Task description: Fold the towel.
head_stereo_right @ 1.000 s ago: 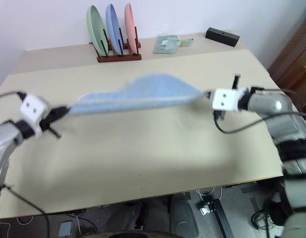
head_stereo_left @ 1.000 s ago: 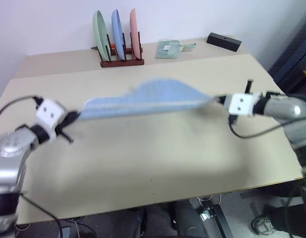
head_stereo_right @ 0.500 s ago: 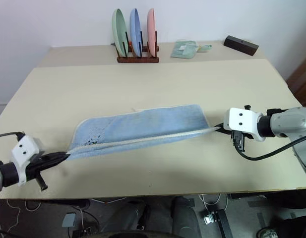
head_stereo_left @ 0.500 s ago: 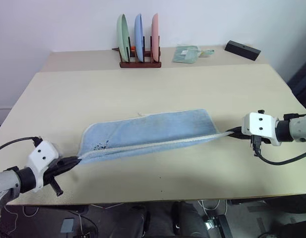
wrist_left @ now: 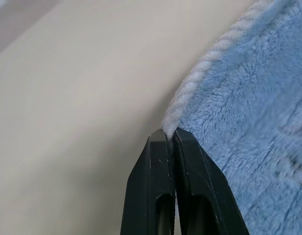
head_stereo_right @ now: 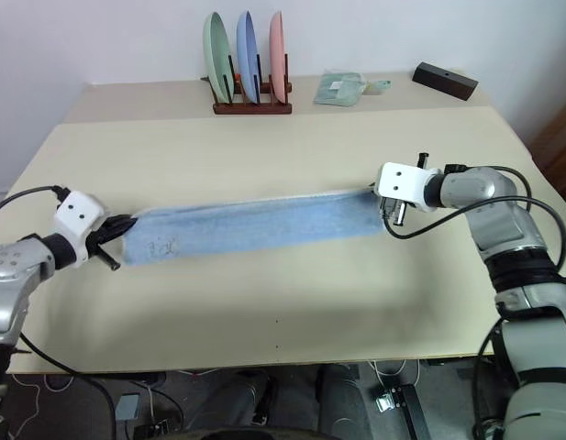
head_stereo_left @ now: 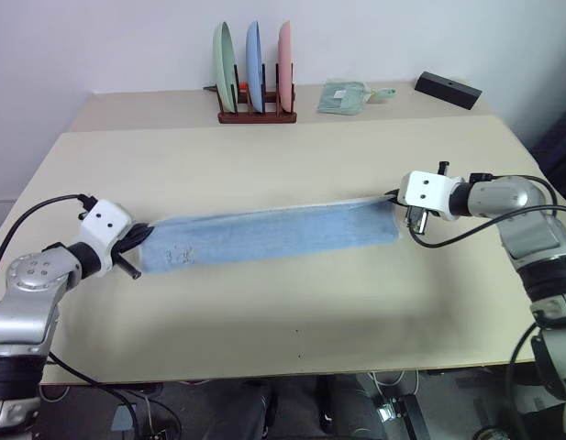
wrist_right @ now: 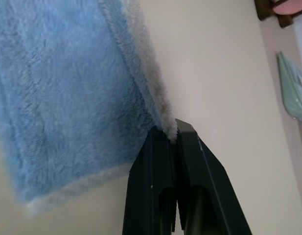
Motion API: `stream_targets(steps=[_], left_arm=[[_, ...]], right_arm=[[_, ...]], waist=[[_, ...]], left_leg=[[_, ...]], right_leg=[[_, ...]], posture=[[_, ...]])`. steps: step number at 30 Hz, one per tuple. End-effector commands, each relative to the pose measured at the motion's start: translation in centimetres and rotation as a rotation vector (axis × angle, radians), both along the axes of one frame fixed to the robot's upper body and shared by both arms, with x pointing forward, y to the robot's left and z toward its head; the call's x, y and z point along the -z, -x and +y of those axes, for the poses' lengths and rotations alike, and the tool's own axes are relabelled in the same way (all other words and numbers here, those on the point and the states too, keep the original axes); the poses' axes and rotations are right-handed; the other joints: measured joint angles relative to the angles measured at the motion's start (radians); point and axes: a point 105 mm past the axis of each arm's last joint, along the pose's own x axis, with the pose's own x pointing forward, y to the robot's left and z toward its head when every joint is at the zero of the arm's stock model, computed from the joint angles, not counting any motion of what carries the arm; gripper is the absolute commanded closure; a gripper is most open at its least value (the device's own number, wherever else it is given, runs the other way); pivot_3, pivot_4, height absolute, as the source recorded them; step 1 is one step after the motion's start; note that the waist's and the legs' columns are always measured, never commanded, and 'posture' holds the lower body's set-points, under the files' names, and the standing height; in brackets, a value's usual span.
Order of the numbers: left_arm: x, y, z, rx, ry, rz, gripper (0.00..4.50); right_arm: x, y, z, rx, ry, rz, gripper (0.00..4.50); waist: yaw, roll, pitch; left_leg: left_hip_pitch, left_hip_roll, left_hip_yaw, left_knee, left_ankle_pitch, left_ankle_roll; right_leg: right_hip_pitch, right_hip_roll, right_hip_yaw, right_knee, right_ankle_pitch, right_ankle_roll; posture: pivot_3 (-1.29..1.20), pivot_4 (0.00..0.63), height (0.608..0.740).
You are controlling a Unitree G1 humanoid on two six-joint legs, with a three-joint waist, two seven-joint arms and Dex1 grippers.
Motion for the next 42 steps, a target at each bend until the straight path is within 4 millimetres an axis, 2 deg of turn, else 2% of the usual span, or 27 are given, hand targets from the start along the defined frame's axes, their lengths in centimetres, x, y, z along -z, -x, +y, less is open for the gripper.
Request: stream_targets(steps=[1,8,11,16,17,22,26,27,29,31,33,36,42], left_arm=[[0.1,-0.8,0.4,-0.014,-0.032,-0.011,4.5],[1.2,-1.0,0.2,-0.01,0.017,0.047,4.5],[1.1,-1.2,0.8,-0.049,0.036,0.041,3.51],[-0.1,-1.8,2.7,-0.173,0.015,-0.054,0.96],[-0.4,-1.8,3.0,-0.194,0.022,-0.073,0.48],[-1.3,-1.2,3.0,-0.254,0.089,-0.149,0.48],[-1.4,-0.6,3.1,-0.315,0.087,-0.197,0.48],[-1.5,-0.6,3.0,-0.326,0.09,-0.213,0.43],[-2.6,-0.6,2.4,-0.316,0.095,-0.264,0.43],[-3.5,-0.4,1.5,-0.262,0.084,-0.291,0.43],[-3.5,-0.1,0.4,-0.195,0.084,-0.276,0.43],[-4.0,0.3,-1.9,-0.075,0.083,-0.278,0.43],[-3.6,1.8,-9.8,0.285,0.155,-0.221,0.43]], right_arm=[[-0.2,-0.7,-0.4,0.011,0.011,-0.029,4.47],[0.5,-0.9,-0.3,0.006,0.003,-0.012,4.47],[0.2,-1.1,-0.6,0.027,-0.008,-0.018,3.55],[-1.5,-1.4,-1.9,0.084,0.013,-0.122,1.09],[-1.8,-1.3,-2.2,0.096,0.013,-0.14,1.08],[-3.0,-0.4,-4.1,0.188,-0.047,-0.201,1.08],[-2.6,1.7,-5.0,0.258,-0.203,-0.114,1.08],[-2.3,2.4,-5.0,0.265,-0.251,-0.072,0.53],[-1.9,4.7,-4.0,0.275,-0.486,0.073,0.06],[-1.1,6.4,-2.9,0.302,-0.672,0.201,0.06],[-0.2,7.7,-2.1,0.335,-0.747,0.303,0.06],[2.1,9.5,-0.6,0.44,-0.95,0.512,0.06],[4.2,10.0,1.9,0.572,-1.197,0.683,0.06]], waist=[[-0.002,0.0,0.0],[-0.025,0.0,0.0],[-0.028,0.0,0.0],[-0.031,0.0,0.0],[-0.031,0.0,0.0],[-0.024,0.0,0.0],[-0.022,0.0,0.0],[-0.02,0.0,0.0],[-0.021,0.0,0.0],[-0.021,-0.001,-0.001],[-0.023,0.0,-0.001],[-0.023,-0.001,-0.001],[-0.016,-0.001,-0.002]], left_leg=[[0.0,0.0,0.0,0.0,0.0,0.0],[-0.001,0.0,0.001,0.0,0.0,0.0],[0.0,0.0,0.001,0.0,0.0,0.0],[0.0,0.0,0.001,0.0,0.0,0.0],[0.0,0.0,0.001,0.0,0.0,0.0],[-0.001,0.0,0.001,0.001,0.0,0.0],[-0.001,0.0,0.001,0.001,0.0,0.0],[-0.001,0.0,0.001,0.001,0.0,0.0],[-0.001,0.0,0.001,0.002,0.0,0.0],[-0.002,0.0,0.0,0.002,0.0,0.0],[-0.002,0.0,0.0,0.003,0.0,0.001],[0.0,0.0,0.001,0.002,0.0,0.001],[0.001,0.001,0.001,0.003,-0.001,0.002]], right_leg=[[0.0,0.0,0.0,0.0,0.0,0.0],[-0.001,0.0,0.0,0.0,0.0,0.0],[-0.001,0.0,0.0,0.001,0.0,0.0],[-0.002,0.0,0.0,0.002,0.0,0.0],[-0.002,0.0,0.0,0.002,0.0,0.0],[-0.002,0.0,0.0,0.001,0.0,0.0],[-0.001,-0.001,0.0,0.001,0.0,0.001],[-0.001,-0.001,0.0,0.001,0.0,0.001],[-0.001,-0.001,0.0,0.002,0.0,0.001],[-0.001,-0.001,0.0,0.002,0.001,0.001],[-0.001,-0.001,0.001,0.002,0.001,0.001],[0.001,0.0,0.001,0.002,0.001,0.001],[0.002,-0.001,0.001,0.001,0.002,0.001]], posture=[[0.0,0.15,0.74],[0.0,0.15,0.74],[0.0,0.15,0.74],[0.0,0.15,0.74],[0.0,0.15,0.74],[0.0,0.15,0.74],[0.0,0.15,0.74],[0.0,0.15,0.74],[0.0,0.15,0.74],[0.0,0.15,0.74],[0.0,0.15,0.74],[0.0,0.15,0.74],[0.0,0.15,0.74]])
